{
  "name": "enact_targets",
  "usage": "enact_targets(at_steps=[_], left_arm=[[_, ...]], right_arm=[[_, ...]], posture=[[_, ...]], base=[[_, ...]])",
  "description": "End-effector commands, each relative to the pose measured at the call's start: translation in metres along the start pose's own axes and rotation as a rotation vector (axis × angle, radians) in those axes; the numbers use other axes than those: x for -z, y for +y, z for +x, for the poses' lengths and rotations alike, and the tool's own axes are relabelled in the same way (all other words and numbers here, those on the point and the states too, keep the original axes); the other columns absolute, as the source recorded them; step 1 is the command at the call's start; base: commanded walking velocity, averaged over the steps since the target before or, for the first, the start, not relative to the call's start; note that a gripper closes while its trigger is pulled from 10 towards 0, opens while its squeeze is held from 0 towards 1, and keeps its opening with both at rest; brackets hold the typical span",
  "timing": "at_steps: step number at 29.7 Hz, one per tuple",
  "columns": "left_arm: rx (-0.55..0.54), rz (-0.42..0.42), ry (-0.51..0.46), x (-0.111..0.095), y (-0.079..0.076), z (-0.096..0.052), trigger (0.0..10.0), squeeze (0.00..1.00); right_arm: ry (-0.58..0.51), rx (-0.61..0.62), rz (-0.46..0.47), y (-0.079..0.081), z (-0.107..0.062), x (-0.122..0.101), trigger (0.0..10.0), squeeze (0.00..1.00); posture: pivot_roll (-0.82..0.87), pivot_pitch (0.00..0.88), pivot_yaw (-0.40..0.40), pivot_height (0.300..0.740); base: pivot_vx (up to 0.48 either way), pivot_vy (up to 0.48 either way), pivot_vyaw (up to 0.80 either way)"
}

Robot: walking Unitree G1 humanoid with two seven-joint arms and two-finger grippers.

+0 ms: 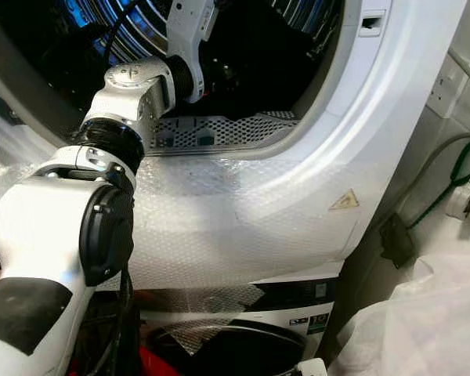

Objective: Clothes washing

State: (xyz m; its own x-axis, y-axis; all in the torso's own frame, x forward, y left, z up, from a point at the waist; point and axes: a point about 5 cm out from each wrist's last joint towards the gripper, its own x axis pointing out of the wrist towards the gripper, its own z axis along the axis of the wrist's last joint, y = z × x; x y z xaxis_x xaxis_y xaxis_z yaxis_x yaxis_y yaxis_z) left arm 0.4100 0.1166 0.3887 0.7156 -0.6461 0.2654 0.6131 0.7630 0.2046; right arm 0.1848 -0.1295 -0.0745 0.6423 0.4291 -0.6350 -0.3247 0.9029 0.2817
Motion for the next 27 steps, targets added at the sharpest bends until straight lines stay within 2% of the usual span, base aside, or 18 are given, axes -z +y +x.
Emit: enact_targets(at_steps=[1,4,7,12,14,16,19,20,21,22,23,24,25,26,27], left_arm=[[-0.045,-0.008,-0.035,-0.010,0.010,-0.006,10.0,0.00],[-0.066,-0.033,-0.035,-0.009,0.013,-0.009,10.0,0.00],[-0.076,-0.069,-0.021,0.002,0.015,-0.014,10.0,0.00],[-0.216,-0.100,-0.023,0.019,0.017,-0.017,10.0,0.00],[-0.208,-0.111,-0.004,0.025,0.013,-0.013,10.0,0.00],[-0.181,-0.081,-0.015,0.017,0.001,0.001,10.0,0.00],[-0.180,-0.066,-0.032,0.009,-0.003,0.007,10.0,0.00],[-0.195,0.027,-0.017,0.001,-0.004,0.011,10.0,0.00],[-0.272,0.114,-0.008,-0.009,0.001,0.010,10.0,0.00],[-0.272,0.114,-0.008,-0.009,0.001,0.010,10.0,0.00],[-0.440,0.122,-0.022,-0.018,0.019,0.000,10.0,0.00],[-0.440,0.122,-0.022,-0.018,0.019,0.000,10.0,0.00],[-0.560,0.114,-0.035,-0.024,0.032,-0.009,10.0,0.00],[-0.560,0.114,-0.035,-0.024,0.032,-0.009,10.0,0.00],[-0.641,0.072,-0.034,-0.023,0.042,-0.017,10.0,0.00]], right_arm=[[0.016,-0.011,0.001,0.005,0.002,0.002,10.0,0.00],[0.016,-0.013,-0.001,0.005,0.003,0.001,10.0,0.00],[0.019,-0.013,-0.005,0.004,0.002,0.001,10.0,0.00],[0.036,-0.021,-0.009,0.005,0.001,0.004,10.0,0.00],[0.040,-0.026,-0.013,0.005,0.001,0.004,10.0,0.00],[0.052,-0.041,-0.028,0.004,0.001,0.004,10.0,0.00],[0.058,-0.047,-0.040,0.004,0.001,0.003,10.0,0.00],[0.058,-0.050,-0.047,0.003,0.002,0.002,10.0,0.00],[0.056,-0.053,-0.053,0.002,0.002,0.000,10.0,0.00],[0.056,-0.053,-0.053,0.002,0.002,0.000,10.0,0.00],[0.053,-0.058,-0.058,0.003,0.002,-0.001,10.0,0.00],[0.053,-0.058,-0.058,0.003,0.002,-0.001,10.0,0.00],[0.050,-0.062,-0.061,0.003,0.003,-0.002,10.0,0.00],[0.050,-0.062,-0.061,0.003,0.003,-0.002,10.0,0.00],[0.050,-0.066,-0.062,0.005,0.003,0.000,10.0,0.00]], posture=[[-0.22,0.000,0.092,0.740],[-0.22,0.000,0.088,0.740],[-0.21,0.000,0.085,0.740],[-0.19,0.000,0.074,0.740],[-0.18,0.000,0.063,0.740],[-0.15,0.000,0.043,0.740],[-0.15,0.000,0.041,0.740],[-0.15,0.000,0.035,0.740],[-0.15,0.000,0.037,0.740],[-0.15,0.000,0.037,0.740],[-0.14,0.000,0.036,0.740],[-0.14,0.000,0.036,0.740],[-0.15,0.000,0.039,0.740],[-0.15,0.000,0.039,0.740],[-0.16,0.000,0.044,0.740]], base=[[0.000,0.000,0.00],[0.000,0.000,0.00],[0.000,0.000,0.00],[0.000,0.000,0.00],[0.000,0.000,0.00],[0.000,0.000,0.00],[0.000,0.000,0.00],[0.000,0.000,0.00],[0.000,0.000,0.00],[0.000,0.000,0.00],[0.000,0.000,0.00],[0.000,0.000,0.00],[0.000,0.000,0.00],[0.000,0.000,0.00],[0.000,0.000,0.00]])
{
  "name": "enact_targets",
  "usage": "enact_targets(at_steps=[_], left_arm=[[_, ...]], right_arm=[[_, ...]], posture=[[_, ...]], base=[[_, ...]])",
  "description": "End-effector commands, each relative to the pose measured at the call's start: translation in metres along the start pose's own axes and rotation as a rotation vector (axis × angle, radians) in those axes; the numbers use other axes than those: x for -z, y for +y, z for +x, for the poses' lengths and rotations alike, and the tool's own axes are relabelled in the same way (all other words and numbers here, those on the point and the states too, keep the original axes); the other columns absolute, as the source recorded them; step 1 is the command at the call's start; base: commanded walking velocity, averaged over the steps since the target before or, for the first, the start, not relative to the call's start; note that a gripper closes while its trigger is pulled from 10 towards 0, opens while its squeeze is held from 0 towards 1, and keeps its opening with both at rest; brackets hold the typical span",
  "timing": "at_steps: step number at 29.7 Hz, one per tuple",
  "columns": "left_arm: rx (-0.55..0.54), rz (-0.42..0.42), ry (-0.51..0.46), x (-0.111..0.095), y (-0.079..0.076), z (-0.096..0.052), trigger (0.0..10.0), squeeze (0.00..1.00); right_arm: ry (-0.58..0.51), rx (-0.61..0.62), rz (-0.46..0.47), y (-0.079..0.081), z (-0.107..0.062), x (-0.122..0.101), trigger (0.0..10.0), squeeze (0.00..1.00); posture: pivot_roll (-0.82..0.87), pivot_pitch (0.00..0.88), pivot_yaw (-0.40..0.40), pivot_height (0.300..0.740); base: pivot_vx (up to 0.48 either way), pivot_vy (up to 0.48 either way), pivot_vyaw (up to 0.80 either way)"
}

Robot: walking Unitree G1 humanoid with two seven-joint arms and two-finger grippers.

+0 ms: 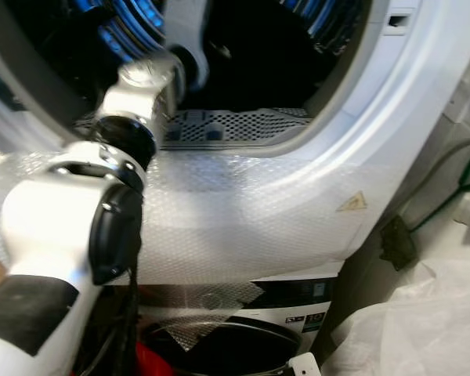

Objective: Clothes washing

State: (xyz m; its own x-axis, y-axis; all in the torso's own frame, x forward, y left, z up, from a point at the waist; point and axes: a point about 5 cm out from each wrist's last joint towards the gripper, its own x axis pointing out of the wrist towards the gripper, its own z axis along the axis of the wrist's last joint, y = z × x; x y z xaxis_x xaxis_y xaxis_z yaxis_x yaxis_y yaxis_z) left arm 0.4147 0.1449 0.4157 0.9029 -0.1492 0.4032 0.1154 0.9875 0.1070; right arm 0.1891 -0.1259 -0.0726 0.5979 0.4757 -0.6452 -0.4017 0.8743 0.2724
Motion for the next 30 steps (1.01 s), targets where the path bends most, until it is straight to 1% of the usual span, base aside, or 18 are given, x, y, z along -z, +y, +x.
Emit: enact_targets(at_steps=[1,2,3,4,5,6,7,8,9,12,13,16,20,23,24,26,28,30], left_arm=[[-0.087,-0.017,0.027,0.002,0.015,-0.002,10.0,0.00],[-0.010,0.013,0.092,0.017,0.008,-0.003,10.0,0.00],[0.100,0.071,0.149,0.031,-0.004,-0.005,10.0,0.00],[0.100,0.071,0.149,0.031,-0.004,-0.005,10.0,0.00],[0.268,0.113,0.219,0.048,-0.020,-0.010,10.0,0.00],[0.268,0.113,0.219,0.048,-0.020,-0.010,10.0,0.00],[0.414,0.098,0.261,0.059,-0.032,-0.014,10.0,0.00],[0.503,0.094,0.263,0.060,-0.039,-0.016,10.0,0.00],[0.550,0.072,0.262,0.059,-0.042,-0.017,10.0,0.00],[0.575,0.085,0.230,0.047,-0.040,-0.014,10.0,0.00],[0.575,0.085,0.230,0.047,-0.040,-0.014,10.0,0.00],[0.691,0.065,0.167,0.026,-0.035,-0.015,10.0,0.00],[0.728,0.063,0.137,0.020,-0.030,-0.017,10.0,0.00],[0.735,0.062,0.072,0.008,-0.015,-0.021,10.0,0.00],[0.735,0.062,0.072,0.008,-0.015,-0.021,10.0,0.00],[0.719,0.031,0.037,-0.009,-0.004,-0.025,10.0,0.00],[0.735,0.019,0.033,-0.018,0.002,-0.029,10.0,0.00],[0.764,0.037,0.056,-0.022,0.007,-0.036,10.0,0.00]], right_arm=[[0.015,-0.012,0.001,0.003,0.000,0.004,10.0,0.00],[0.021,-0.013,0.007,0.005,-0.001,0.009,10.0,0.00],[0.027,-0.014,0.011,0.006,-0.002,0.012,10.0,0.00],[0.027,-0.014,0.011,0.006,-0.002,0.012,10.0,0.00],[0.029,-0.013,0.015,0.007,-0.002,0.014,10.0,0.00],[0.029,-0.013,0.015,0.007,-0.002,0.014,10.0,0.00],[0.020,-0.006,0.024,0.007,-0.002,0.013,10.0,0.00],[0.014,-0.003,0.029,0.007,-0.002,0.012,10.0,0.00],[0.011,-0.001,0.031,0.007,-0.001,0.011,10.0,0.00],[0.011,-0.001,0.035,0.008,-0.001,0.012,10.0,0.00],[0.011,-0.001,0.035,0.008,-0.001,0.012,10.0,0.00],[0.010,-0.001,0.039,0.010,0.000,0.011,10.0,0.00],[0.011,-0.003,0.040,0.012,0.001,0.011,10.0,0.00],[0.015,-0.010,0.042,0.018,0.004,0.011,10.0,0.00],[0.015,-0.010,0.042,0.018,0.004,0.011,10.0,0.00],[0.015,-0.015,0.041,0.019,0.006,0.008,10.0,0.00],[0.016,-0.020,0.039,0.020,0.008,0.006,10.0,0.00],[0.015,-0.025,0.038,0.021,0.009,0.005,10.0,0.00]], posture=[[-0.16,0.000,0.044,0.740],[-0.17,0.000,0.045,0.740],[-0.17,0.000,0.047,0.740],[-0.17,0.000,0.047,0.740],[-0.18,0.000,0.054,0.740],[-0.18,0.000,0.054,0.740],[-0.18,0.000,0.055,0.740],[-0.18,0.000,0.061,0.740],[-0.18,0.000,0.061,0.740],[-0.18,0.000,0.063,0.740],[-0.18,0.000,0.063,0.740],[-0.17,0.000,0.073,0.740],[-0.17,0.000,0.076,0.740],[-0.15,0.000,0.084,0.740],[-0.15,0.000,0.084,0.740],[-0.13,0.000,0.087,0.740],[-0.12,0.000,0.086,0.740],[-0.11,0.000,0.086,0.740]], base=[[0.000,0.000,0.00],[0.000,0.000,0.00],[0.000,0.000,0.00],[0.000,0.000,0.00],[0.000,0.000,0.00],[0.000,0.000,0.00],[0.000,0.000,0.00],[0.000,0.000,0.00],[0.000,0.000,0.00],[0.000,0.000,0.00],[0.000,0.000,0.00],[0.000,0.000,0.00],[0.000,0.000,0.00],[0.000,0.000,0.00],[0.000,0.000,0.00],[0.000,0.000,0.00],[0.000,0.000,0.00],[0.000,0.000,0.00]])
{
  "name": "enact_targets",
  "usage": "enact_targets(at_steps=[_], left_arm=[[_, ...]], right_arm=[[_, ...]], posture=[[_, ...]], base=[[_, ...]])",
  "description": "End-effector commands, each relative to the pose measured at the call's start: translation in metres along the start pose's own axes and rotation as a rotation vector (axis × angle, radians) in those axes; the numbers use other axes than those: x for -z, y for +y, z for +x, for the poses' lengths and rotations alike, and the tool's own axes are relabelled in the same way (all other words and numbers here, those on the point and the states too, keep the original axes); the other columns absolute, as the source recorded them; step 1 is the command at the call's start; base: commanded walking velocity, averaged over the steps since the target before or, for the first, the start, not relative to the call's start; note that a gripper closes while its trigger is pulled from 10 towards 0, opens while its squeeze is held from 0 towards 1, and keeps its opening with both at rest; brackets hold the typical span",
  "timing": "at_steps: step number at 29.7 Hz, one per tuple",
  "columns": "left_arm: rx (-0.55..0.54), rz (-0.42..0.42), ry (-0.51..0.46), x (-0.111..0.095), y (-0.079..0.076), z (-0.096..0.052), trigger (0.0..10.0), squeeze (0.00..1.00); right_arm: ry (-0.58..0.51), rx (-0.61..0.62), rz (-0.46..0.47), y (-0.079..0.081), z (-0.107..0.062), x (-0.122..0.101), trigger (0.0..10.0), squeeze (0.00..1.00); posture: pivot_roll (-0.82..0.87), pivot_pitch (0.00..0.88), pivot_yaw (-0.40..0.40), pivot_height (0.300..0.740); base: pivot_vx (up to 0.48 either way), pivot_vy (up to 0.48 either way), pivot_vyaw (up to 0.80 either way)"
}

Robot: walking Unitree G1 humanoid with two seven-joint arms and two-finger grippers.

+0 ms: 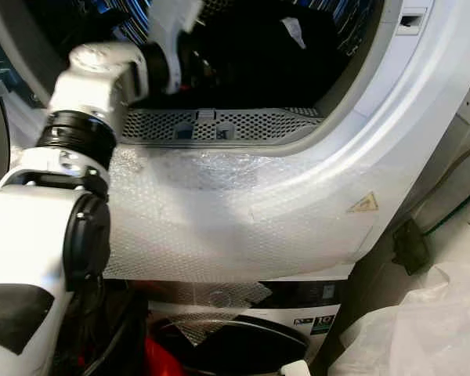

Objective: Clothes washing

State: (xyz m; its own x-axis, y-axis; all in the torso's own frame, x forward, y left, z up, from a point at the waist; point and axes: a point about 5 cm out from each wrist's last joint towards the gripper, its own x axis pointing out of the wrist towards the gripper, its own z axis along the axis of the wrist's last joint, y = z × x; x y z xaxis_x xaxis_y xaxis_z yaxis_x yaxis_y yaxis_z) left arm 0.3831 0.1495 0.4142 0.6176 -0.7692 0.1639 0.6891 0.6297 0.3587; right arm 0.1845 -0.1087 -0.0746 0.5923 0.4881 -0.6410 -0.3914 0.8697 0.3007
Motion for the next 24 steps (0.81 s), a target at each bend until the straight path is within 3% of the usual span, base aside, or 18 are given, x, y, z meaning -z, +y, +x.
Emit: enact_targets(at_steps=[1,3,6,11,17,24], left_arm=[[0.039,0.015,0.010,-0.009,0.000,-0.013,10.0,0.00],[0.056,0.023,0.034,-0.009,-0.002,-0.016,10.0,0.00],[0.161,0.082,0.142,-0.002,-0.018,-0.037,10.0,0.00],[0.203,0.077,0.196,0.001,-0.032,-0.053,10.0,0.00],[0.266,0.069,0.140,-0.008,-0.052,-0.070,10.0,0.00],[0.317,-0.061,0.073,0.006,-0.070,-0.086,10.0,0.00]], right_arm=[[0.017,-0.013,0.010,0.006,0.003,0.002,10.0,0.00],[0.019,-0.018,0.007,0.007,0.003,0.001,10.0,0.00],[0.021,-0.032,0.007,0.012,0.007,-0.001,10.0,0.00],[0.022,-0.042,0.007,0.018,0.010,-0.004,10.0,0.00],[0.021,-0.058,0.011,0.024,0.014,-0.006,10.0,0.00],[0.025,-0.069,0.005,0.028,0.018,-0.012,10.0,0.00]], posture=[[-0.10,0.000,0.087,0.740],[-0.10,0.000,0.088,0.740],[-0.07,0.000,0.095,0.740],[-0.04,0.000,0.104,0.740],[-0.01,0.000,0.109,0.740],[0.03,0.000,0.100,0.740]], base=[[0.000,0.000,0.00],[0.000,0.000,0.00],[0.000,0.000,0.00],[0.000,0.000,0.00],[0.000,0.000,0.00],[0.000,0.000,0.00]])
